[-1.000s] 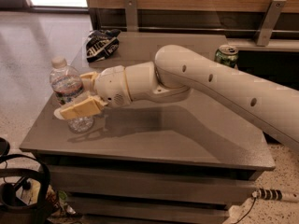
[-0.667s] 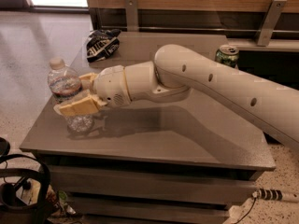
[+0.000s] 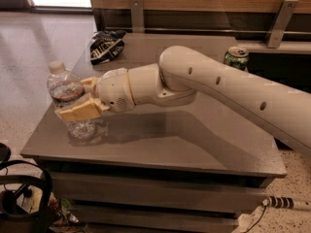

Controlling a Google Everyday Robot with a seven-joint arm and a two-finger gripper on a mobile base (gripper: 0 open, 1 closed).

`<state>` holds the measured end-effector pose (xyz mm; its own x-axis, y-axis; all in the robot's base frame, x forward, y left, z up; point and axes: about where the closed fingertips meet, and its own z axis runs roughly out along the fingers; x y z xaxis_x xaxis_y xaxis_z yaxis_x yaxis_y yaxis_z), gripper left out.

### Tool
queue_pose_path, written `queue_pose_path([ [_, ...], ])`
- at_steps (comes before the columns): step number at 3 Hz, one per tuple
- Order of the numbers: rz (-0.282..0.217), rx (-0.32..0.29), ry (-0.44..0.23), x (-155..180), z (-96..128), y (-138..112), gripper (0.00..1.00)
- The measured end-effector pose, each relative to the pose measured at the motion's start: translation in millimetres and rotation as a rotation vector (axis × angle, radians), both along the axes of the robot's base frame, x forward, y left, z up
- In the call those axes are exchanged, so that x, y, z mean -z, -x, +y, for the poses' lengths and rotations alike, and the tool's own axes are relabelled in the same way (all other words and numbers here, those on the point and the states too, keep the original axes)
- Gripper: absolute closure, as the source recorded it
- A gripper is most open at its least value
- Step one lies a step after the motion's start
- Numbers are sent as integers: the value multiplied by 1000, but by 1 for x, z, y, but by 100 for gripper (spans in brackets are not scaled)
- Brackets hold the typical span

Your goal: Move water bottle near blue chip bag

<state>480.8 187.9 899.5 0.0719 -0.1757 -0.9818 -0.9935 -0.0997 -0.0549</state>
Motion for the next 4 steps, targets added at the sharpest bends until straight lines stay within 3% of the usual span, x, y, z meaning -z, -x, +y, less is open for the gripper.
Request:
queue_pose_path([
  [1,8,13,-15,-1,-2,-3,100],
  [2,45,140,-58,-21,-27,-34,100],
  [3,87,314,-41,-64,-75,-84,100],
  [4,102,394,-19,-91,-104,-117,100],
])
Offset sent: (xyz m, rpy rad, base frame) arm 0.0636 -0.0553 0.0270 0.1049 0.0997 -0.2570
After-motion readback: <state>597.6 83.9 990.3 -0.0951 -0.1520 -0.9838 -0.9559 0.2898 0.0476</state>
